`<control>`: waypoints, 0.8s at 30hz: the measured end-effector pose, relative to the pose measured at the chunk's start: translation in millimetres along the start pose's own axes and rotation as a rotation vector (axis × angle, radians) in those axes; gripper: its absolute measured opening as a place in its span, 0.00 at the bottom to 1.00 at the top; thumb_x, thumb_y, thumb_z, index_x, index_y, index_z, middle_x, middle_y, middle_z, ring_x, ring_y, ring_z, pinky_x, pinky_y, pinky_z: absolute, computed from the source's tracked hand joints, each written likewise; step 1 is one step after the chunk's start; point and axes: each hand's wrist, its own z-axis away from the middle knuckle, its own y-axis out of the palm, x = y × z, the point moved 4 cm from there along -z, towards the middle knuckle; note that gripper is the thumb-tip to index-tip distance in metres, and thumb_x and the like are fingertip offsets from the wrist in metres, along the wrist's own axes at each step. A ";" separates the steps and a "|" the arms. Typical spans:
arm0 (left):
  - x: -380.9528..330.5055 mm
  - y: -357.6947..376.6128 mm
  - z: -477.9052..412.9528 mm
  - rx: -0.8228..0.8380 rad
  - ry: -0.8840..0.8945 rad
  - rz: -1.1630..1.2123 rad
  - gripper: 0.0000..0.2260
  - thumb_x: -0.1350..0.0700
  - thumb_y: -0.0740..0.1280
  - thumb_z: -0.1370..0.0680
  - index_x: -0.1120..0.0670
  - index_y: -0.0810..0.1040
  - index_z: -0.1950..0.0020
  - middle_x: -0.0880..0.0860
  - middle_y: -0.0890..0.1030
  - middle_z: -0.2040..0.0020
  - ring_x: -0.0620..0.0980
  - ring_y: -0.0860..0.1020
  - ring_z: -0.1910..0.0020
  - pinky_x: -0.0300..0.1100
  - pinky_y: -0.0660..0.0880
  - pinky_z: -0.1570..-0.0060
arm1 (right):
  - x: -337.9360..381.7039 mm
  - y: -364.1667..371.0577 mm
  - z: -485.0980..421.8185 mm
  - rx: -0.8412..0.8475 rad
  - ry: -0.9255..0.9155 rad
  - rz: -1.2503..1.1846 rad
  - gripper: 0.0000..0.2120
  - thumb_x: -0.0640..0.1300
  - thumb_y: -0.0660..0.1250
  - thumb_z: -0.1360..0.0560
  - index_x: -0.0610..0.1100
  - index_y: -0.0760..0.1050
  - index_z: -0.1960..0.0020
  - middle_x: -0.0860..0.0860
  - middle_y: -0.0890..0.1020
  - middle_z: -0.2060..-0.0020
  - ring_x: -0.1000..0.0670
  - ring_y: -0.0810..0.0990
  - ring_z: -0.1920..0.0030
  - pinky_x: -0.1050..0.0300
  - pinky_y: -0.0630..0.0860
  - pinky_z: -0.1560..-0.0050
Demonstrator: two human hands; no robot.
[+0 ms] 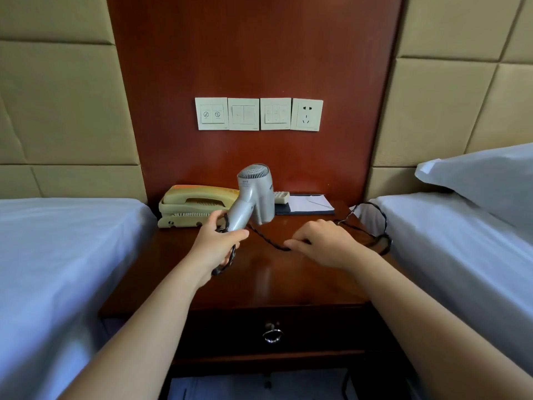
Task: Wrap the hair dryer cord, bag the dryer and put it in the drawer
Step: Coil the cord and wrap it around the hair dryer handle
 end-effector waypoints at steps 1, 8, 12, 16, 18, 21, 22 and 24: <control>-0.3 0.2 -0.5 -0.033 0.023 -0.081 0.24 0.58 0.70 0.28 0.45 0.66 0.36 0.54 0.77 0.60 0.47 0.70 0.74 0.37 0.64 0.76 | 7.4 -7.5 2.8 -0.030 -0.031 0.019 0.16 0.56 0.60 0.22 0.50 0.75 0.65 0.54 0.76 0.67 0.46 0.75 0.59 0.54 0.70 0.59; -9.6 22.0 6.5 -0.072 0.185 -0.372 0.20 0.51 0.74 0.31 0.50 0.74 0.41 0.49 0.79 0.52 0.49 0.76 0.56 0.36 0.68 0.64 | 41.8 -50.9 14.1 -0.310 -0.227 0.164 0.13 0.53 0.59 0.22 0.48 0.78 0.51 0.49 0.82 0.56 0.43 0.78 0.53 0.54 0.66 0.60; -15.0 40.0 13.5 -0.032 0.215 -0.496 0.19 0.40 0.69 0.33 0.50 0.74 0.49 0.49 0.80 0.54 0.51 0.77 0.53 0.42 0.74 0.59 | 61.9 -51.3 16.1 -0.363 -0.301 0.140 0.13 0.51 0.58 0.22 0.47 0.79 0.53 0.50 0.83 0.55 0.44 0.79 0.54 0.51 0.72 0.59; -16.8 40.3 16.8 -0.066 0.197 -0.563 0.15 0.44 0.58 0.26 0.51 0.76 0.47 0.54 0.80 0.48 0.57 0.77 0.51 0.50 0.76 0.50 | 76.1 -44.9 16.6 -0.317 -0.388 0.053 0.12 0.49 0.61 0.22 0.45 0.81 0.54 0.49 0.83 0.58 0.45 0.79 0.56 0.51 0.71 0.61; -19.2 36.0 17.2 -0.109 0.205 -0.600 0.14 0.44 0.57 0.24 0.51 0.77 0.49 0.54 0.80 0.51 0.55 0.77 0.54 0.49 0.77 0.53 | 65.5 -47.3 12.8 -0.247 -0.337 -0.094 0.12 0.50 0.64 0.23 0.43 0.80 0.58 0.47 0.82 0.63 0.48 0.77 0.63 0.52 0.71 0.63; -21.3 28.9 16.2 -0.168 0.213 -0.597 0.15 0.43 0.58 0.22 0.50 0.79 0.51 0.52 0.80 0.55 0.56 0.78 0.57 0.47 0.76 0.57 | 40.3 -45.5 8.2 -0.085 -0.218 -0.220 0.13 0.51 0.68 0.27 0.43 0.75 0.64 0.50 0.75 0.70 0.53 0.70 0.69 0.58 0.67 0.65; -21.1 27.6 15.6 -0.167 0.221 -0.599 0.14 0.43 0.58 0.22 0.50 0.79 0.52 0.52 0.80 0.57 0.56 0.78 0.57 0.46 0.75 0.59 | 32.5 -43.2 8.9 -0.013 -0.167 -0.252 0.14 0.52 0.69 0.27 0.44 0.73 0.66 0.54 0.73 0.72 0.56 0.69 0.71 0.61 0.65 0.66; -20.9 25.8 14.7 -0.136 0.234 -0.609 0.12 0.45 0.59 0.22 0.50 0.79 0.54 0.52 0.78 0.61 0.56 0.77 0.60 0.44 0.71 0.62 | 18.1 -36.2 12.5 0.157 -0.077 -0.317 0.14 0.50 0.67 0.26 0.44 0.72 0.66 0.56 0.72 0.78 0.59 0.68 0.76 0.67 0.65 0.70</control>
